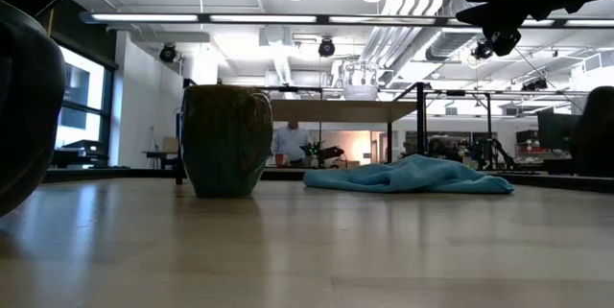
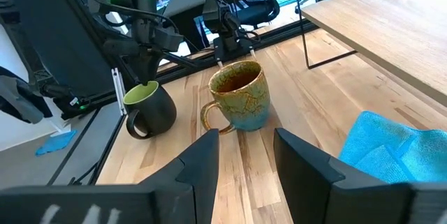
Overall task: Stack small to large cups/mugs on shelf
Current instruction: Put the black mug on the shelf
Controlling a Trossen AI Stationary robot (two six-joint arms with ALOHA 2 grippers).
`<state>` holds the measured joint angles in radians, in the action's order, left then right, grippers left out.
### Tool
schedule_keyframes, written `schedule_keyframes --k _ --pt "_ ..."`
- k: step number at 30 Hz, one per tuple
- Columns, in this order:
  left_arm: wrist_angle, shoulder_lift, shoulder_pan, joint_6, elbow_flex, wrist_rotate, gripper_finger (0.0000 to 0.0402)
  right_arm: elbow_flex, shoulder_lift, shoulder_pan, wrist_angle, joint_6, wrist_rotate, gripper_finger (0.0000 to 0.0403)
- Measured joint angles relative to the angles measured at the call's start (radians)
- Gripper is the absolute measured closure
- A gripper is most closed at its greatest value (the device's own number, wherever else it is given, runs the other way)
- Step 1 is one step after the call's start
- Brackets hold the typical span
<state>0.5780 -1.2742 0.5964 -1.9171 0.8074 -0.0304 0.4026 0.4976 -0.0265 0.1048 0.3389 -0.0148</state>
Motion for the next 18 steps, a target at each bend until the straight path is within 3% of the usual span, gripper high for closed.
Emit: schedule_keyframes --k 18 --pt "-0.001 -0.020 0.000 -0.006 0.000 -0.020 0.0311 0.000 0.000 0.000 0.004 -0.007 0.000 0.0275"
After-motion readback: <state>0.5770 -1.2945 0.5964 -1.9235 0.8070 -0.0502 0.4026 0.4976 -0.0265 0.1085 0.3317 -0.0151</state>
